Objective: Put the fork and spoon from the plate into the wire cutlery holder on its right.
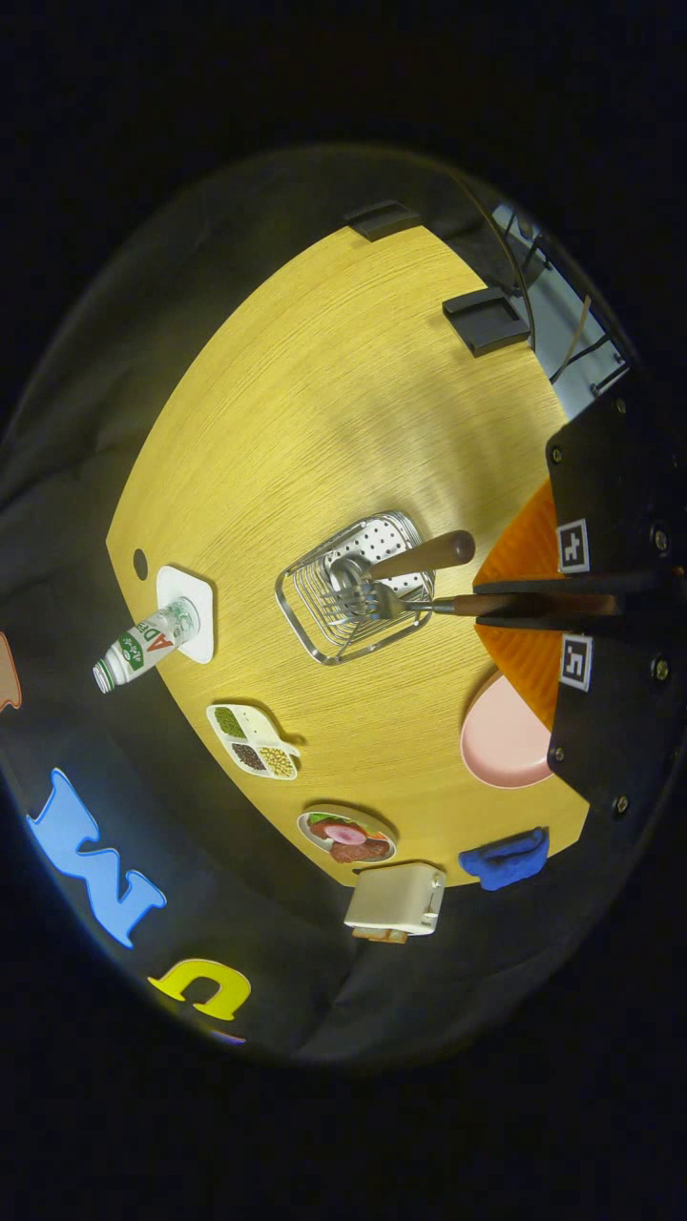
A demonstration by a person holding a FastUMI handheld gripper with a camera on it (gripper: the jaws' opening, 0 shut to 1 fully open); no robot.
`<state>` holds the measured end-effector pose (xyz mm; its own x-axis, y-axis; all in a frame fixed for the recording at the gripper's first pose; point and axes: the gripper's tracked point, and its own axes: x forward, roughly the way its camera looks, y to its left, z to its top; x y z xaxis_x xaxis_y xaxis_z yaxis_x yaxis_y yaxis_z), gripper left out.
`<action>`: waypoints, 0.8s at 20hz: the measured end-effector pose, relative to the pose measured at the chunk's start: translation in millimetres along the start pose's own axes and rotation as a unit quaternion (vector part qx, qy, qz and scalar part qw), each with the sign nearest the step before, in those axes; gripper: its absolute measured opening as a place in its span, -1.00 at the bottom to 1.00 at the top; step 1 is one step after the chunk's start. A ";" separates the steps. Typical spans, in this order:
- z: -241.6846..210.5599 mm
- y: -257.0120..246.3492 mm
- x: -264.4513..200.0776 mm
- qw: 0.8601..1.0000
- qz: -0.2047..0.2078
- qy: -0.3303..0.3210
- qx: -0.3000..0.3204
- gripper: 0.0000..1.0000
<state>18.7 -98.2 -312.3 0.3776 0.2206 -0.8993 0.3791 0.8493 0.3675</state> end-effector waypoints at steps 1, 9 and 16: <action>3.1 2.5 -1.9 1.000 0.005 -0.004 0.006 -0.82; 20.1 6.6 -10.9 1.000 0.009 -0.029 0.004 -0.71; 25.6 12.8 -13.8 0.999 0.014 -0.042 -0.002 -0.14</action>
<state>39.9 -102.7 -289.1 0.4582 0.2029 -0.8654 0.3634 0.8458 0.3907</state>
